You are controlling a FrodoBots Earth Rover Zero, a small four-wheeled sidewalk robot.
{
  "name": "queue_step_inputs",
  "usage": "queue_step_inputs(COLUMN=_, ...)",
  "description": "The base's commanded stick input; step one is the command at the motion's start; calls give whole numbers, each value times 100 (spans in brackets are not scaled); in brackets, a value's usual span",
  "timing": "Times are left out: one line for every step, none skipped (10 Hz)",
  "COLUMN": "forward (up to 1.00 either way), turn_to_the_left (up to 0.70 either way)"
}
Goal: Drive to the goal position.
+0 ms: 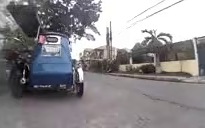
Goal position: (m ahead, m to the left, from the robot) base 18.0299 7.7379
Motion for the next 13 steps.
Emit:
queue_step_inputs(forward=100, turn_to_the_left=-11)
queue_step_inputs(forward=100, turn_to_the_left=0)
queue_step_inputs(forward=100, turn_to_the_left=0)
queue_step_inputs(forward=100, turn_to_the_left=0)
queue_step_inputs(forward=100, turn_to_the_left=0)
queue_step_inputs(forward=100, turn_to_the_left=0)
queue_step_inputs(forward=100, turn_to_the_left=0)
queue_step_inputs(forward=100, turn_to_the_left=5)
queue_step_inputs(forward=100, turn_to_the_left=28)
queue_step_inputs(forward=100, turn_to_the_left=19)
queue_step_inputs(forward=100, turn_to_the_left=8)
queue_step_inputs(forward=100, turn_to_the_left=4)
queue_step_inputs(forward=100, turn_to_the_left=24)
